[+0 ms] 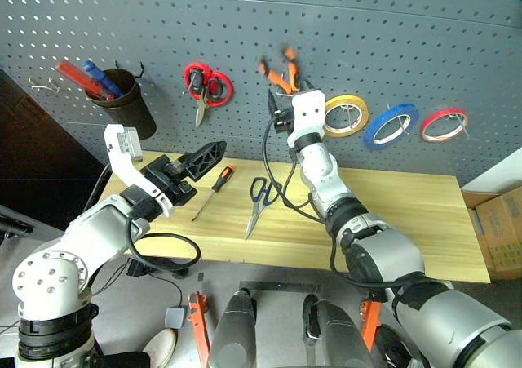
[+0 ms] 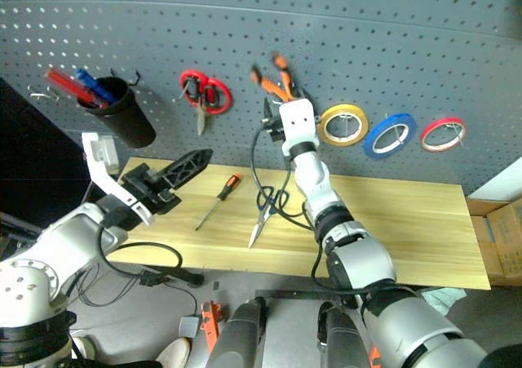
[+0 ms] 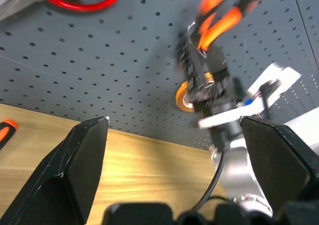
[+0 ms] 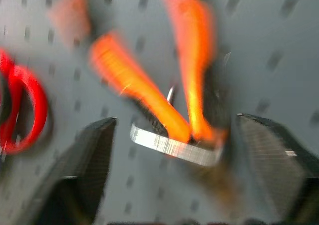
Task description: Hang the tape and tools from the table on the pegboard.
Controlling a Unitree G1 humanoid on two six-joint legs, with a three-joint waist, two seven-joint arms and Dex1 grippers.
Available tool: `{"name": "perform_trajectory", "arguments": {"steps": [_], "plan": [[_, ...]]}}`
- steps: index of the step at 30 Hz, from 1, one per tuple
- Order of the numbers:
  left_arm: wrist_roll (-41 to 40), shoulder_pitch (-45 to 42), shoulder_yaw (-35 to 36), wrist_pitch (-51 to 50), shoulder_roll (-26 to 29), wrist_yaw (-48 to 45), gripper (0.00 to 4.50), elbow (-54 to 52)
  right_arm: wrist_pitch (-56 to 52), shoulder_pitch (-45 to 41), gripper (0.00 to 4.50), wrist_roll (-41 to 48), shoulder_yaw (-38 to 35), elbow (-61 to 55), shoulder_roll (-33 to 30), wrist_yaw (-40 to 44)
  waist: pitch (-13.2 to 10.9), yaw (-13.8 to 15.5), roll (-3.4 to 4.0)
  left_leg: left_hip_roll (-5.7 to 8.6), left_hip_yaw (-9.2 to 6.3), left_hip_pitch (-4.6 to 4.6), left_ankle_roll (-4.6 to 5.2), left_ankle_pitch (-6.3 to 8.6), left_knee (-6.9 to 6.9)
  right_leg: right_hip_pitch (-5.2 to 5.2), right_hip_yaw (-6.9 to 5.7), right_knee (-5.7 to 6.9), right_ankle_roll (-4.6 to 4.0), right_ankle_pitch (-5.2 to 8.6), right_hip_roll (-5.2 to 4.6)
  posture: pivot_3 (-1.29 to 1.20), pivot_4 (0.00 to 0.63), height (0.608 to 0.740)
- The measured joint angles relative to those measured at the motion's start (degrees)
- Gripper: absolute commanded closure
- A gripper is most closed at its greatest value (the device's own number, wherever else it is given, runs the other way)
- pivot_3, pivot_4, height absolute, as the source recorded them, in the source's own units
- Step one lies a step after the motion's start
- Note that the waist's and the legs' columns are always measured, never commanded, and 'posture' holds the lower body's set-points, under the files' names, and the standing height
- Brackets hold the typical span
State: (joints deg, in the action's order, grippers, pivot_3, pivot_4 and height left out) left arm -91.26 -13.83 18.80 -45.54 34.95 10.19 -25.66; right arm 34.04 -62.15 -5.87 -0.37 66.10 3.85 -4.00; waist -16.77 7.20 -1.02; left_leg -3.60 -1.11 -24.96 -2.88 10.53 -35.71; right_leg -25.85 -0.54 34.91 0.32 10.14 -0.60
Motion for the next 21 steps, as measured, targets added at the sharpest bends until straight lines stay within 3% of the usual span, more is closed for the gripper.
{"name": "perform_trajectory", "arguments": {"steps": [5, 11, 16, 21], "plan": [[5.4, -2.0, -3.1, 1.6, -3.5, -3.7, 0.00, 3.5, -4.3, 8.8, 0.03, 1.8, 0.4, -10.7, -3.3, 8.1, 0.0, 0.1, -0.04, 0.01, 0.37, -0.14, 0.05, -0.04, -0.08, 0.01, 0.05, 0.00, 0.02, -0.01, -0.15, 0.24, 0.246, 0.740], [16.6, -5.2, -7.6, 2.3, -4.9, -10.9, 0.00, 8.9, -25.6, 31.4, 0.03, 4.1, 4.1, -50.5, -10.4, 19.0, 0.1, -0.5, -0.04, -0.02, 0.37, -0.76, -0.44, 0.25, 0.02, -0.46, -0.02, 0.22, 0.83, 0.36, -0.11, 0.10, 0.210, 0.740], [32.4, -7.4, -14.8, 3.9, -4.9, -16.4, 0.00, 16.3, -48.1, 43.1, 0.03, 10.0, 6.8, -81.6, -21.0, 29.0, 0.3, -2.6, -0.15, -0.01, 0.41, -0.84, -0.81, 0.45, 0.01, -0.50, -0.05, 0.15, 0.96, 0.44, -0.13, 0.02, 0.200, 0.740], [49.1, -9.9, -22.2, 7.8, -5.8, -20.7, 0.00, 26.8, -60.7, 50.8, 0.03, 14.5, 9.0, -93.2, -28.7, 35.7, 0.4, -4.9, -0.30, 0.00, 0.44, -0.82, -0.74, 0.51, -0.30, -0.40, -0.01, 0.15, 1.15, 0.60, -0.15, -0.02, 0.204, 0.740]]}}
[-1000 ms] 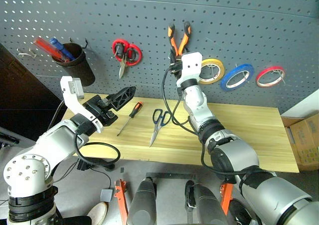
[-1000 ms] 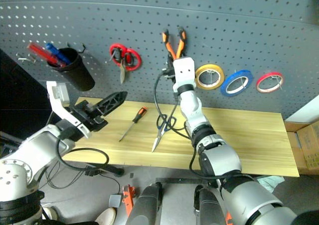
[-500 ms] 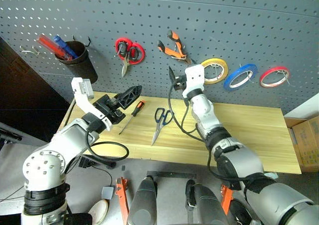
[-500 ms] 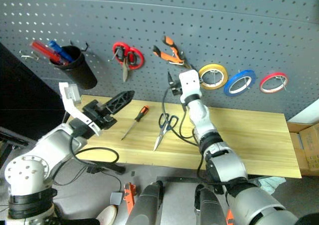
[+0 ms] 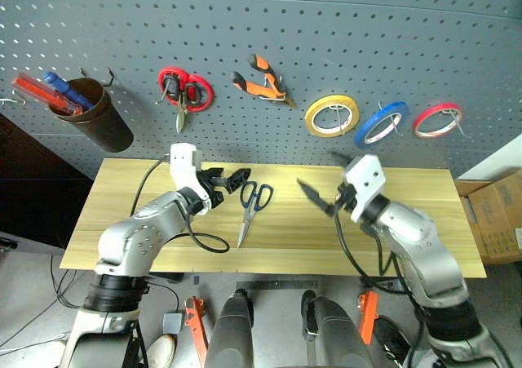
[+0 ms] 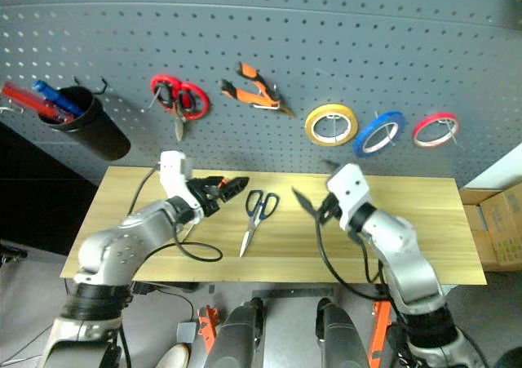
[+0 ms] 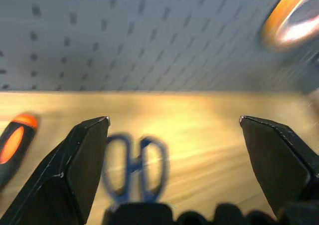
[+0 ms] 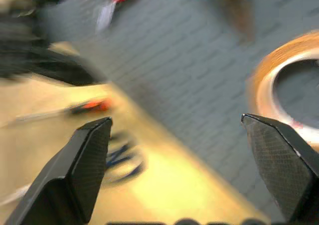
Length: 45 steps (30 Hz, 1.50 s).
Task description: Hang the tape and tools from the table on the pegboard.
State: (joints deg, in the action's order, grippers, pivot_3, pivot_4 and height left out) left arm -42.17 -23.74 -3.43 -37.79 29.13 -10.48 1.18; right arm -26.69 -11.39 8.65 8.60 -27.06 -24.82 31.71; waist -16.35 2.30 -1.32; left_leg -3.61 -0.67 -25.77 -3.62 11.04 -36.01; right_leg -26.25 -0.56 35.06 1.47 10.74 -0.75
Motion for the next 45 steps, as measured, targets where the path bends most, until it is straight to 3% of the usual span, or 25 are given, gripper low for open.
{"name": "perform_trajectory", "arguments": {"steps": [6, 16, 21, 31, 34, 41, 44, 45], "plan": [[10.5, 1.7, -4.3, 0.6, -3.7, -1.9, 0.00, 5.8, 1.3, 4.4, 0.03, -0.7, 0.2, 0.2, -7.2, 5.4, 0.1, -1.6, -0.20, 0.02, 0.10, 0.13, 0.08, -0.06, -0.16, 0.11, 0.10, 0.07, -0.10, -0.26, -0.05, -0.05, 0.212, 0.740], [20.3, 4.6, -4.1, -1.5, -7.7, -0.2, 0.00, 9.0, 2.4, 0.6, 0.03, -0.7, 1.1, 3.9, -8.7, 10.3, 0.3, -2.6, -0.45, 0.02, 0.12, 0.44, 0.14, -0.11, -0.19, 0.14, 0.18, 0.60, -0.11, -0.26, -0.02, -0.02, 0.223, 0.740], [22.9, 3.6, -2.9, 0.8, -10.6, -2.0, 0.00, 13.0, 2.4, -0.6, 0.03, -0.6, 2.4, 7.6, -9.1, 13.3, 0.4, -2.4, -0.52, 0.04, 0.20, 1.04, 0.19, -0.14, -0.21, 0.57, 0.21, 0.90, -0.65, 0.08, -0.07, -0.01, 0.230, 0.740], [26.7, 1.1, -1.8, 0.5, -12.8, -6.6, 0.00, 17.8, 2.3, -3.8, 0.03, -0.6, 2.4, 10.0, -7.6, 13.3, 1.2, -2.4, -0.02, 0.14, 0.24, 1.47, 0.25, -0.18, -0.22, 1.02, 0.20, 0.92, -0.68, 0.11, -0.22, -0.01, 0.233, 0.740], [28.3, 0.7, -1.9, -0.4, -13.0, -6.5, 0.50, 18.3, 1.1, -3.8, 0.00, -0.1, 2.3, 10.0, -7.1, 13.3, 1.2, -2.4, 0.00, 0.13, 0.24, 1.47, 0.26, -0.18, -0.22, 1.01, 0.20, 0.93, -0.68, 0.11, -0.22, -0.01, 0.231, 0.740], [30.3, 1.0, -1.9, -2.7, -12.8, -7.4, 2.99, 17.2, -0.5, -3.8, 0.00, 1.4, 2.3, 10.0, -6.8, 13.3, 1.5, -2.4, 0.02, 0.14, 0.24, 1.47, 0.26, -0.18, -0.22, 1.01, 0.20, 0.94, -0.68, 0.11, -0.22, -0.01, 0.228, 0.740], [31.0, 1.0, -2.0, -3.3, -12.8, -7.8, 3.91, 17.2, -0.5, -3.8, 0.00, 1.6, 2.3, 10.0, -6.8, 13.3, 1.6, -2.4, 0.01, 0.14, 0.24, 1.48, 0.26, -0.18, -0.22, 1.01, 0.20, 0.94, -0.68, 0.11, -0.22, -0.01, 0.228, 0.740], [31.2, 0.9, -2.1, -3.5, -12.9, -7.8, 4.00, 17.2, -0.5, -3.8, 0.00, 1.6, 2.3, 10.0, -6.8, 13.3, 1.6, -2.4, 0.00, 0.13, 0.24, 1.48, 0.26, -0.18, -0.22, 1.01, 0.19, 0.94, -0.68, 0.11, -0.22, -0.01, 0.222, 0.740]]}}
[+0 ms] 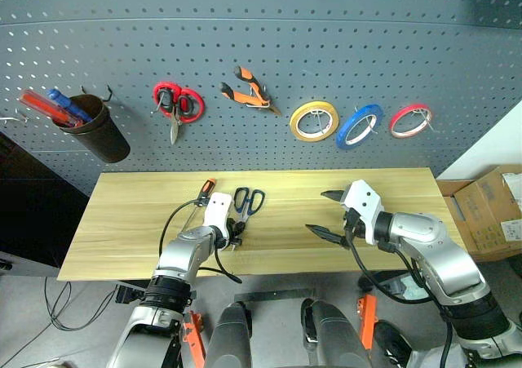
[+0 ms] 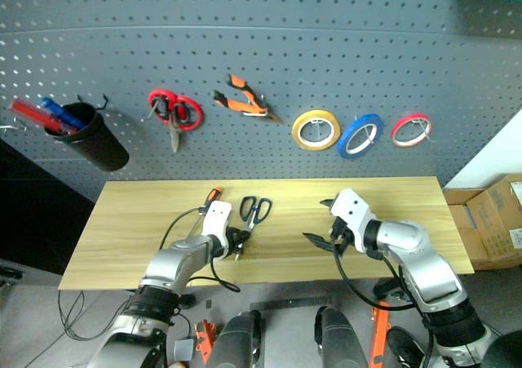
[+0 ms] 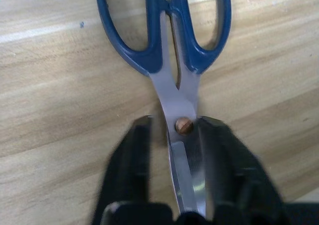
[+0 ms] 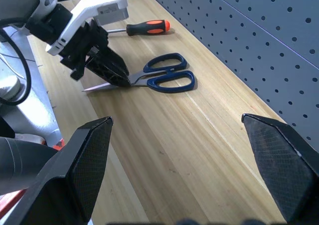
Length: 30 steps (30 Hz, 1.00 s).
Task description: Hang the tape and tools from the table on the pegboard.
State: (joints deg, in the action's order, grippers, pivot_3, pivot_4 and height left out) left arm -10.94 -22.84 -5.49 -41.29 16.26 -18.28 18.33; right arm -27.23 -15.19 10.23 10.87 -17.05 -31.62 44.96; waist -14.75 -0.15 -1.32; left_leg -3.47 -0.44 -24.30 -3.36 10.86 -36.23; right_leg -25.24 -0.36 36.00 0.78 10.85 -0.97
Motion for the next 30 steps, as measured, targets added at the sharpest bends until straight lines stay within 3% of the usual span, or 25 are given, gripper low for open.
{"name": "perform_trajectory", "arguments": {"steps": [23, 26, 30], "plan": [[2.6, 0.0, 0.8, 1.1, -0.6, 0.1, 3.99, 0.1, 0.5, -1.8, 0.00, 0.1, -0.1, 1.8, 0.3, 0.0, 0.3, 0.0, -0.09, -0.01, -0.01, 0.00, 0.01, 0.00, 0.00, 0.00, -0.01, 0.01, 0.01, -0.01, 0.01, 0.02, 0.197, 0.740], [4.2, 3.3, 0.8, 4.5, 0.3, 0.8, 3.99, -2.7, 0.9, -1.7, 0.00, 1.5, -1.0, 1.6, 1.5, 0.0, 0.3, -0.1, -0.17, -0.04, 0.02, -0.05, 0.00, 0.00, 0.06, -0.08, 0.00, 0.00, 0.02, -0.02, 0.03, 0.03, 0.181, 0.740], [8.0, 15.2, 2.2, 13.1, 3.8, 4.2, 3.99, -17.8, 0.4, 2.6, 0.00, 9.2, -5.5, -5.4, 5.0, -0.1, 0.5, 0.0, -0.36, -0.18, -0.01, -0.12, -0.02, 0.03, 0.31, -0.23, -0.05, 0.01, 0.22, -0.01, 0.12, 0.06, 0.166, 0.740]]}}
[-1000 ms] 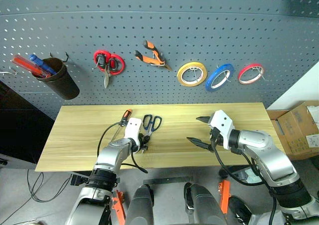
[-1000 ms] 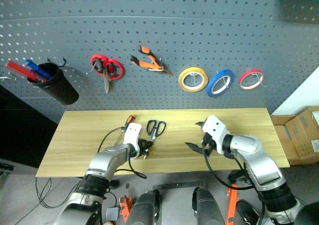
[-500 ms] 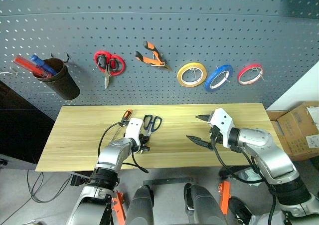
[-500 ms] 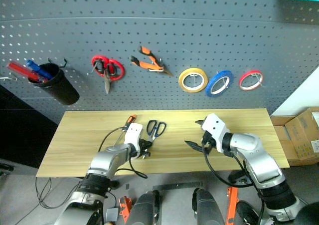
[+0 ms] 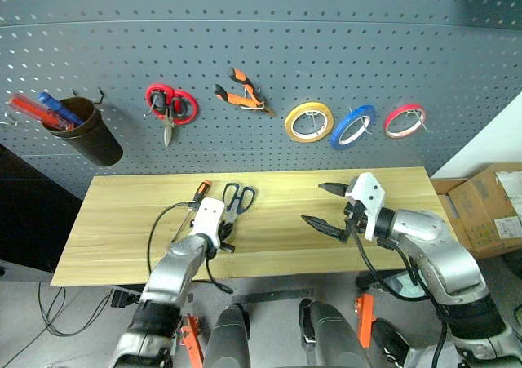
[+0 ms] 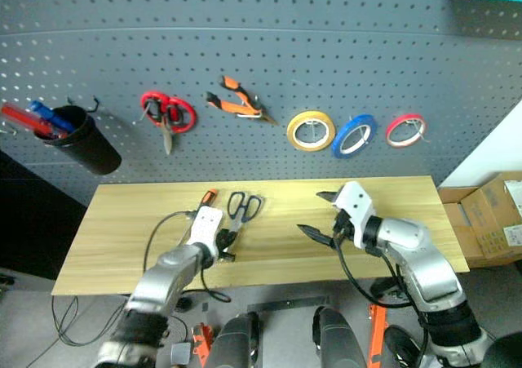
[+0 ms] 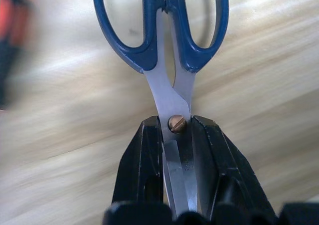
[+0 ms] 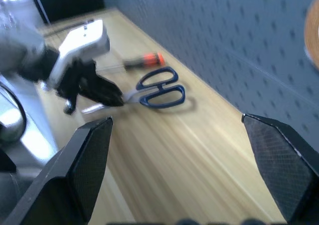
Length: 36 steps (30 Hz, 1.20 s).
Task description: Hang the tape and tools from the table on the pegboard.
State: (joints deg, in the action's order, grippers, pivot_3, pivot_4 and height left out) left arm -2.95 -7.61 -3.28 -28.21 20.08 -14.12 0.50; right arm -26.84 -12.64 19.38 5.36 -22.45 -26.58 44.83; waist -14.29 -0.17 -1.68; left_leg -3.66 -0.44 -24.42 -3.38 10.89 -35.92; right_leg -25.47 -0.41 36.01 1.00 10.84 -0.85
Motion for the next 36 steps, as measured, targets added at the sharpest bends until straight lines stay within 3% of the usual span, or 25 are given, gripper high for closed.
{"name": "perform_trajectory", "arguments": {"steps": [6, 13, 20, 25, 36], "plan": [[12.0, 15.7, 2.7, 22.0, 5.2, 7.5, 3.99, -16.0, -5.6, 4.2, 0.00, 4.7, -1.5, -10.0, 6.6, -9.6, 0.7, 0.9, -0.16, 0.02, 0.09, -0.01, -0.05, 0.03, -0.03, -0.02, -0.04, -0.01, -0.39, 0.24, -0.17, 0.11, 0.144, 0.740], [19.0, 21.7, 5.0, 31.3, 3.5, 12.6, 3.99, -23.1, -8.5, 4.3, 0.00, 10.6, -1.8, -15.7, 11.7, -15.5, 2.4, 1.8, -0.32, -0.06, 0.52, 0.04, -0.41, 0.26, -0.07, 0.16, -0.13, -0.49, -0.39, 0.24, -0.41, 0.16, 0.123, 0.740], [19.3, 17.4, 9.2, 31.1, 1.2, 14.5, 3.99, -22.9, -8.5, 1.0, 0.00, 13.7, -1.9, -15.3, 13.6, -17.5, 3.2, 2.3, -0.53, -0.08, 0.56, 0.04, -0.05, 0.04, -0.07, 0.21, -0.17, -0.57, -0.29, 0.04, -0.39, 0.18, 0.108, 0.740], [13.2, 8.2, 10.5, 30.8, 1.3, 10.3, 3.99, -15.9, -8.3, -1.9, 0.00, 13.8, -1.7, -12.8, 13.7, -17.7, 3.9, 3.4, -0.56, -0.09, 0.56, 0.05, -0.03, 0.03, -0.05, 0.19, -0.14, -0.41, -0.28, 0.03, -0.30, 0.18, 0.106, 0.740], [7.1, 3.4, 10.4, 27.4, 1.0, 4.6, 3.99, -8.3, -7.7, -1.8, 0.00, 12.7, -1.3, -12.2, 13.3, -19.9, 4.1, 3.3, -0.67, -0.09, 0.57, 0.30, -0.01, 0.03, -0.14, 0.23, -0.10, -0.02, -0.30, 0.05, -0.28, 0.16, 0.112, 0.740]]}}
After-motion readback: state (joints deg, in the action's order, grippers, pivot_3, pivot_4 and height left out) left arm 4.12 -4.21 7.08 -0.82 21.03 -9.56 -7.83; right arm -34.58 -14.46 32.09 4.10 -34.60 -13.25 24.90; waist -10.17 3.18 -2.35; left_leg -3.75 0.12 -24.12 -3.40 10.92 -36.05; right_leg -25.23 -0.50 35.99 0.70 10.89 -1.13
